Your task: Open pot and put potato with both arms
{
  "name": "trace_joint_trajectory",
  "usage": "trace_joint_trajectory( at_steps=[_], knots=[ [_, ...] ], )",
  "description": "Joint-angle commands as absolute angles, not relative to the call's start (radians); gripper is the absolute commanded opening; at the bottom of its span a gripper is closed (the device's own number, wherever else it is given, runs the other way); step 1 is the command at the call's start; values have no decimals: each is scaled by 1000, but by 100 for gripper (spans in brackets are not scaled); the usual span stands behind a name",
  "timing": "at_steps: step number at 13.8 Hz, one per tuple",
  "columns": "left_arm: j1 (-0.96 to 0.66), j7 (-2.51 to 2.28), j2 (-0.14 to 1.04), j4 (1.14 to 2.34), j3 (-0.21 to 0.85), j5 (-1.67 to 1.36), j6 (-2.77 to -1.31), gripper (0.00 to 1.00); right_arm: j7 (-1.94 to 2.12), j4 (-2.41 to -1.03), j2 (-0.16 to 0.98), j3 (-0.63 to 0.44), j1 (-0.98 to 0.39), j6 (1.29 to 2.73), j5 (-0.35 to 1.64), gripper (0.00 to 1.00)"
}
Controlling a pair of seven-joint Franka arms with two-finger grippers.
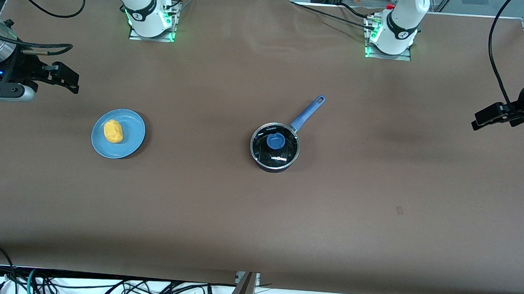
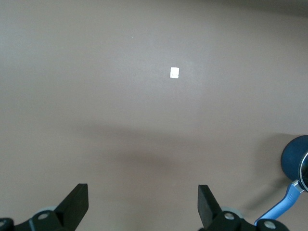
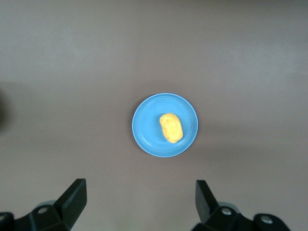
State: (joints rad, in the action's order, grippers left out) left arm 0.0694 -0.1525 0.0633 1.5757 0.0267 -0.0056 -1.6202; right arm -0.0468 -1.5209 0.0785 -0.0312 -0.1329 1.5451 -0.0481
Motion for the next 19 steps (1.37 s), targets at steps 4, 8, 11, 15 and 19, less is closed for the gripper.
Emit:
trace_joint_trajectory(
  at_steps=[4, 8, 11, 15, 19],
  knots=[
    [75, -149, 51, 1591, 29, -38, -1634, 100, -61, -1502, 118, -29, -132, 1529, -41, 100],
    [58, -248, 90, 1591, 116, -46, -1661, 100, -54, -1503, 153, -34, -121, 1520, -52, 100],
    [57, -547, 190, 1585, 314, -31, -1764, 100, -46, -1522, 158, -37, -118, 1488, -63, 100],
    [-108, -930, 339, 1568, 425, 64, -1871, 100, -43, -1569, 186, -37, -97, 1517, -63, 100],
    [-320, -1303, 559, 1432, 420, 138, -1934, 100, 23, -1641, 230, -43, -55, 1624, -75, 100]
  ],
)
